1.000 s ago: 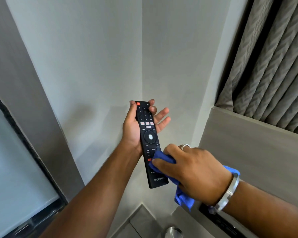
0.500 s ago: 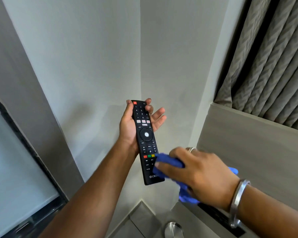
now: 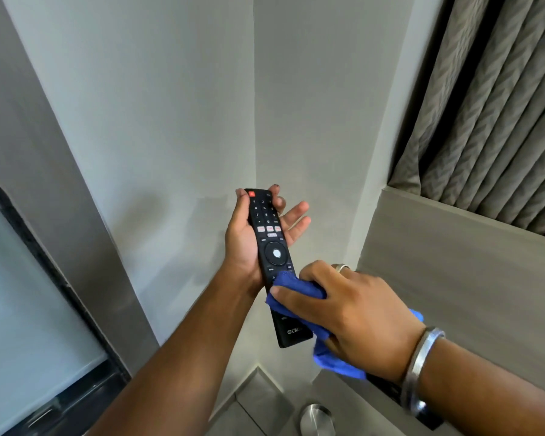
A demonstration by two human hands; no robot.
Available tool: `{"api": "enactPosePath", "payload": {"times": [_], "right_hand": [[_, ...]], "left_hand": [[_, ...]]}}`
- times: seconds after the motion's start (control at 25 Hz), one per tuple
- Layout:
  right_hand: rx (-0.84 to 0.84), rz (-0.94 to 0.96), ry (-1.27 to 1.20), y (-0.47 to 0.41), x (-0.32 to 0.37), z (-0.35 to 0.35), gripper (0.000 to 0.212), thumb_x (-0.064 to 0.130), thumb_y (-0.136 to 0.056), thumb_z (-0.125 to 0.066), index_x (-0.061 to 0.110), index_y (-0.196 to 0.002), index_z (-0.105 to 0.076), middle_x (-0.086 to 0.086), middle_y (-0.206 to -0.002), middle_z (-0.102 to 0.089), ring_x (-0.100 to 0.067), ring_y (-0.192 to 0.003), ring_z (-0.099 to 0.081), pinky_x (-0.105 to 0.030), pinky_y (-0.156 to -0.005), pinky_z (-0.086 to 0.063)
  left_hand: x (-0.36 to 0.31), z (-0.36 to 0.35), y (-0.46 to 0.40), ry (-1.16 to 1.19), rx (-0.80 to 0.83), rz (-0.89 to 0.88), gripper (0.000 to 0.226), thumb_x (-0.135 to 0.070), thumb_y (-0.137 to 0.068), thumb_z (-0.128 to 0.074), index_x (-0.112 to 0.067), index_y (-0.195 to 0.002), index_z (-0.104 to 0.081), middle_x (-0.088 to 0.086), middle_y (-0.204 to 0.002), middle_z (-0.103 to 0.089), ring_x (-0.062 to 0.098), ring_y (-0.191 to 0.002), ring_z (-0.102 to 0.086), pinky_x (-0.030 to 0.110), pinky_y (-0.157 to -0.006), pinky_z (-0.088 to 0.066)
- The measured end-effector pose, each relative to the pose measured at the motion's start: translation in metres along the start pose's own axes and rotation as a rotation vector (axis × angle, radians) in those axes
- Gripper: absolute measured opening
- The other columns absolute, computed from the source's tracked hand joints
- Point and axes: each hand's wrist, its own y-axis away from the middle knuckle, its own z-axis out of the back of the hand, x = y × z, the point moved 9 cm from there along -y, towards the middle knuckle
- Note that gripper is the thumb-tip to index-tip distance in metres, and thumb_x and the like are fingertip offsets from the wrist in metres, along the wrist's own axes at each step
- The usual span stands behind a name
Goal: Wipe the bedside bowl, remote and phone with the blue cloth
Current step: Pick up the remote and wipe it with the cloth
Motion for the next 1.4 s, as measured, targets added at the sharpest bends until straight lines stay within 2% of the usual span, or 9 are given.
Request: {"api": "enactPosePath", "payload": {"times": [0.36,0.52,0.6,0.72,0.88,0.96,1.08,1.24,1.4], "right_hand": [[-0.003,-0.08,0.067,-0.013,-0.018,0.006,0.068,0.009,-0.049,-0.08,0.029,-0.113,-0.067,-0.008,-0.089,-0.063,-0.027,-0.055,-0.054,-0.029,-0.039,-0.044],[0.025,0.0,0.111,-0.01,-0.012,0.003,0.08,0.019,-0.042,-0.088,0.021,-0.119,-0.064,-0.009,-0.09,-0.064,-0.025,-0.056,-0.056,-0.03,-0.042,-0.048],[0.016,0.096,0.16,-0.003,-0.004,0.003,0.071,0.021,-0.054,-0.081,0.02,-0.122,-0.06,-0.01,-0.094,-0.064,-0.026,-0.06,-0.056,-0.034,-0.046,-0.051],[-0.042,0.166,0.194,-0.001,0.0,0.003,0.047,0.018,-0.08,-0.046,0.02,-0.126,-0.054,-0.012,-0.099,-0.062,-0.028,-0.06,-0.053,-0.036,-0.048,-0.048],[-0.003,0.246,0.319,0.017,-0.012,-0.008,0.043,0.015,-0.081,-0.05,0.018,-0.123,-0.059,-0.011,-0.093,-0.065,-0.026,-0.057,-0.054,-0.033,-0.047,-0.047],[0.019,0.286,0.352,0.022,-0.021,-0.007,0.042,0.012,-0.085,-0.037,0.019,-0.119,-0.061,-0.011,-0.093,-0.066,-0.026,-0.057,-0.054,-0.032,-0.046,-0.047],[-0.091,0.084,0.196,-0.003,-0.045,0.02,0.046,0.016,-0.081,-0.045,0.021,-0.124,-0.057,-0.013,-0.097,-0.063,-0.031,-0.061,-0.055,-0.033,-0.048,-0.046],[-0.255,-0.348,-0.046,-0.041,-0.085,0.04,0.038,0.027,-0.087,-0.056,0.03,-0.125,-0.057,-0.004,-0.102,-0.06,-0.03,-0.075,-0.06,-0.033,-0.055,-0.049],[-0.177,-0.396,-0.325,-0.003,-0.062,-0.01,0.034,0.024,-0.09,-0.057,0.026,-0.123,-0.061,-0.009,-0.104,-0.058,-0.029,-0.081,-0.059,-0.039,-0.071,-0.053]], "left_hand": [[0.01,-0.011,0.009,0.103,0.011,0.07,0.057,-0.06,-0.099,-0.03,-0.01,-0.115,-0.052,-0.001,-0.086,-0.059,0.03,-0.099,-0.069,0.042,-0.089,-0.056],[0.007,-0.015,0.012,0.092,0.021,0.081,0.057,-0.06,-0.099,-0.031,-0.009,-0.116,-0.051,0.0,-0.088,-0.059,0.033,-0.101,-0.068,0.044,-0.088,-0.056],[0.015,-0.01,0.013,0.052,-0.03,0.098,0.056,-0.06,-0.098,-0.031,-0.01,-0.112,-0.052,0.0,-0.084,-0.058,0.032,-0.097,-0.069,0.044,-0.085,-0.057],[0.027,-0.005,0.015,0.025,-0.083,0.127,0.055,-0.06,-0.098,-0.031,-0.01,-0.106,-0.054,-0.001,-0.082,-0.056,0.032,-0.091,-0.071,0.044,-0.082,-0.059],[0.022,-0.002,0.015,0.068,-0.111,0.172,0.057,-0.06,-0.098,-0.031,-0.008,-0.109,-0.053,-0.001,-0.08,-0.057,0.033,-0.087,-0.073,0.046,-0.076,-0.06],[0.021,-0.003,0.014,0.072,-0.122,0.186,0.058,-0.059,-0.099,-0.031,-0.006,-0.111,-0.053,0.001,-0.081,-0.058,0.034,-0.089,-0.072,0.047,-0.08,-0.059],[0.027,-0.009,0.012,-0.038,-0.092,0.159,0.055,-0.056,-0.099,-0.034,-0.009,-0.122,-0.048,0.006,-0.101,-0.062,0.031,-0.104,-0.064,0.045,-0.1,-0.045],[0.05,-0.023,0.009,-0.04,0.007,0.168,0.05,-0.053,-0.094,-0.049,-0.013,-0.123,-0.058,0.01,-0.112,-0.064,0.025,-0.103,-0.062,0.038,-0.093,-0.05],[0.057,-0.008,-0.018,-0.016,-0.086,0.136,0.05,-0.056,-0.099,-0.036,-0.01,-0.107,-0.057,0.004,-0.101,-0.067,0.027,-0.102,-0.066,0.039,-0.094,-0.052]]}}
